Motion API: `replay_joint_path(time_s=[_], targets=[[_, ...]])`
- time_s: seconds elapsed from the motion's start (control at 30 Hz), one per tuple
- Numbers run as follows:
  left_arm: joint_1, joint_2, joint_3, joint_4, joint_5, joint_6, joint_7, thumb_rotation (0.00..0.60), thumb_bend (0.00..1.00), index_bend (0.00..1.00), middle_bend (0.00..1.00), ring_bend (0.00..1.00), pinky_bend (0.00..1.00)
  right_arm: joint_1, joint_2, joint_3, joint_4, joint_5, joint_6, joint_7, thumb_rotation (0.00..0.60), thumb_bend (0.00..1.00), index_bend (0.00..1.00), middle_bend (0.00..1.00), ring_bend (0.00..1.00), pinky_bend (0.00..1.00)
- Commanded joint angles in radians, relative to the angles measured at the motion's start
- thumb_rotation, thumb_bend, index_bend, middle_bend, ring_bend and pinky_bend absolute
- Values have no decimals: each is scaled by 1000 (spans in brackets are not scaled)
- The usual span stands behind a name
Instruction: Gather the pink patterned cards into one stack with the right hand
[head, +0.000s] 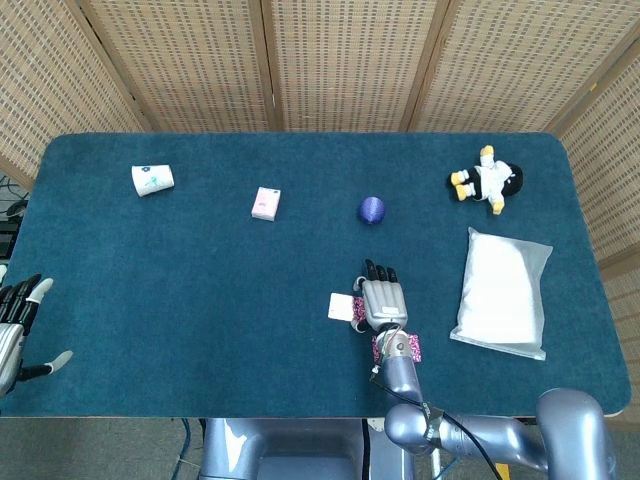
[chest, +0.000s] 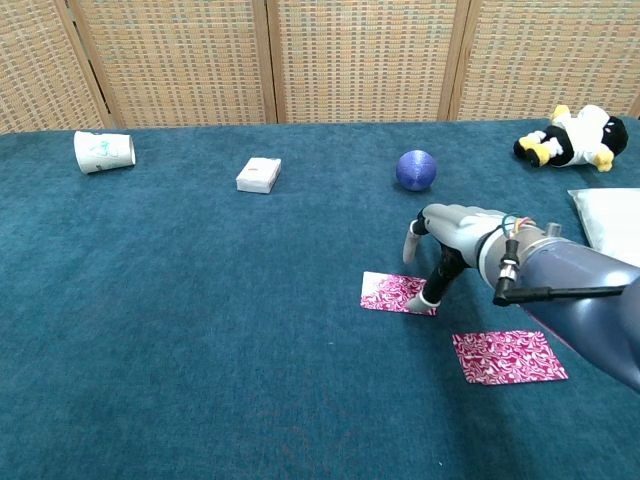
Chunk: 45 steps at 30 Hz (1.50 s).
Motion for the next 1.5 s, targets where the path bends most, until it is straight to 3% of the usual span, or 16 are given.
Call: replay_joint_path(time_s=[0.03,0.8,1.5], targets=[[0,-1,0,0,0,0,2,600,0,0,0,0,0,4,-10,-3,18,4,-4,1,600,236,306,0,0,34],[0,0,0,0,-1,0,-1,600,0,0,0,0,0,18,-52,-19,80,3,-24,-3,600,234,309,0,0,34],[0,-1,0,1,0,1,-2,600,0,0,0,0,0,1,-64,-15,125,-38,-34,43,600,301,542,0,0,34]])
